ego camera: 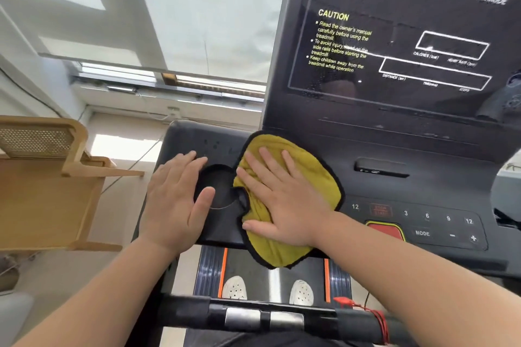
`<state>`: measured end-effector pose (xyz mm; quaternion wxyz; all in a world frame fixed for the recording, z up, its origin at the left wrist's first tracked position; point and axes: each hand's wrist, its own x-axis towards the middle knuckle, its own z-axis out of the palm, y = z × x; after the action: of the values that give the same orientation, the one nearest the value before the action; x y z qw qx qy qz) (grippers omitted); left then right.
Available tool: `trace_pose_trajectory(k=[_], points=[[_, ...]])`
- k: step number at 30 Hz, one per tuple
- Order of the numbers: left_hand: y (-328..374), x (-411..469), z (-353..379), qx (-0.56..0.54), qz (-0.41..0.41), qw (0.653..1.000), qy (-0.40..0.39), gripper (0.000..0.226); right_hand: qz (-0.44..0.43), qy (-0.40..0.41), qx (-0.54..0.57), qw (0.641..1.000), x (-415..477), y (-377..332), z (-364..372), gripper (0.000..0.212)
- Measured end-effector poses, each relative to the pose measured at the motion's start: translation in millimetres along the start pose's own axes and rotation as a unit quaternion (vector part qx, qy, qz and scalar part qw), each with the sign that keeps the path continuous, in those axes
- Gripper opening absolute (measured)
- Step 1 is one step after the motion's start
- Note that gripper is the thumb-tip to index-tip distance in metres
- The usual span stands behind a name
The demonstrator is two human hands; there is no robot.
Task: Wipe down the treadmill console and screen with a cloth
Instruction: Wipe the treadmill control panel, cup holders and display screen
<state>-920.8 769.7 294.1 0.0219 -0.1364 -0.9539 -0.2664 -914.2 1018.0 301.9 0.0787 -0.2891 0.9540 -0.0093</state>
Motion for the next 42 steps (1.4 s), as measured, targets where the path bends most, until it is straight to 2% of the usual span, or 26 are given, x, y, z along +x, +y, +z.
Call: trace_pose_trajectory(k=[4,9,12,16,21,24,26,29,33,38,42], points=[[-1,0,2,0.007,0.005,1.000,-0.002,0.062,-0.072,0.009,-0.040,0.997,-27,5,8,0.088],[-1,0,1,-0.007,0.002,1.000,0.002,0.058,-0.060,-0.003,-0.110,0.992,8,55,-20,0.097],[0,1,0,-0.002,-0.002,1.000,-0.004,0.058,-0.065,-0.003,-0.137,0.988,16,61,-26,0.098],[0,0,1,-0.003,-0.004,1.000,-0.002,0.057,-0.021,0.033,-0.070,0.997,8,25,-11,0.101],[-1,0,2,0.007,0.003,1.000,-0.002,0.056,-0.108,0.009,-0.018,0.994,-19,-6,7,0.086],[0,1,1,0.009,0.003,1.000,-0.004,0.056,-0.132,0.004,-0.014,0.991,-39,10,10,0.074],[1,1,1,0.013,0.000,1.000,-0.009,0.057,-0.094,-0.009,-0.008,0.995,-46,40,4,0.076],[3,1,0,0.015,-0.010,1.000,-0.013,0.057,-0.028,-0.024,-0.036,0.999,-44,69,-7,0.091],[2,1,-1,0.018,-0.011,1.000,-0.018,0.056,0.047,-0.009,0.034,0.998,-23,35,-9,0.105],[0,1,2,0.031,-0.002,0.999,-0.019,0.056,0.137,-0.010,0.012,0.990,-1,-27,-1,0.096],[3,2,2,0.030,-0.004,0.999,-0.012,0.055,0.100,-0.001,0.031,0.995,-26,-37,12,0.078]])
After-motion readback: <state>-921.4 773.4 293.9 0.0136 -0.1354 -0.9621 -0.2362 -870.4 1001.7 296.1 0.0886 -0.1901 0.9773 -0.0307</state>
